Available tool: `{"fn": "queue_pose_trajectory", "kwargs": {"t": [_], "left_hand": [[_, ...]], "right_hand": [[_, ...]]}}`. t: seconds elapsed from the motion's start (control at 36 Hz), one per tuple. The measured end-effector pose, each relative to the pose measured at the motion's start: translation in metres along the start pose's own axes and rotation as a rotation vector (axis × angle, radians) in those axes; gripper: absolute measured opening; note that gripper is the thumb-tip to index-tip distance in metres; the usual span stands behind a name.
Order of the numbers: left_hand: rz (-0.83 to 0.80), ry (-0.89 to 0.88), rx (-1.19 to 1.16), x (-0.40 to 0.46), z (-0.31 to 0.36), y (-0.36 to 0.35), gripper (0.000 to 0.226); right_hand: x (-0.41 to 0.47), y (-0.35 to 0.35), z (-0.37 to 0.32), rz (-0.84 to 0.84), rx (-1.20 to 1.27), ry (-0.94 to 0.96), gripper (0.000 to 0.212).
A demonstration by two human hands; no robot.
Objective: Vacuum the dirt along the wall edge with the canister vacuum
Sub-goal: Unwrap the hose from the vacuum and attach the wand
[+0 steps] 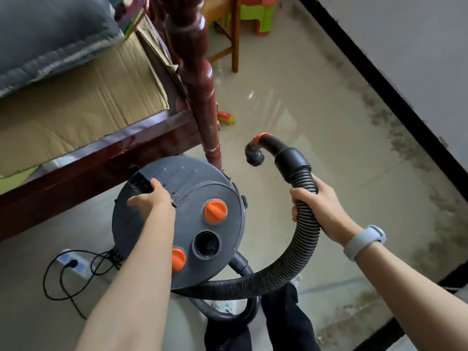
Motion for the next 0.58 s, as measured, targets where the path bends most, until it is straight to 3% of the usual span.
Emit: {"fn": "queue_pose_trajectory", "kwargs": {"t": [0.11, 0.19, 0.36, 0.42, 0.5, 0.58], "left_hand": [[-0.008, 0.083, -0.045, 0.003, 0.009, -0.005, 0.064], [-0.051, -0.009, -0.027, -0.002, 0.016, -0.006, 0.061], [-0.226, -0.463, 0.565, -0.04, -0.001, 0.015, 0.094], [-0.249, -0.527, 0.738, -0.045, -0.023, 0.033, 0.101], [-0.18, -0.303, 0.447, -0.036, -0.064, 0.069, 0.11], [-0.039, -0.111, 0.213, -0.038, -0.092, 0.083, 0.101]], "right_hand": [[0.024, 0.004, -0.006, -0.06, -0.003, -0.009, 0.01], [0.047, 0.004, -0.008, -0.092, 0.013, -0.034, 0.012], [0.09, -0.006, -0.007, -0.201, -0.047, -0.063, 0.011], [0.098, -0.011, -0.009, -0.238, -0.084, -0.056, 0.011], [0.107, -0.025, -0.008, -0.312, -0.148, -0.053, 0.011], [0.11, -0.043, 0.001, -0.368, -0.26, -0.031, 0.011]]}}
Point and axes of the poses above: each hand's wrist, its own x-axis towards the middle knuckle, its own y-axis out of the back of the hand, z = x × y, the point moved 8 cm from there along x, towards the middle knuckle, and after that the axes turned 8 degrees about -x, right-handed, at the moved point
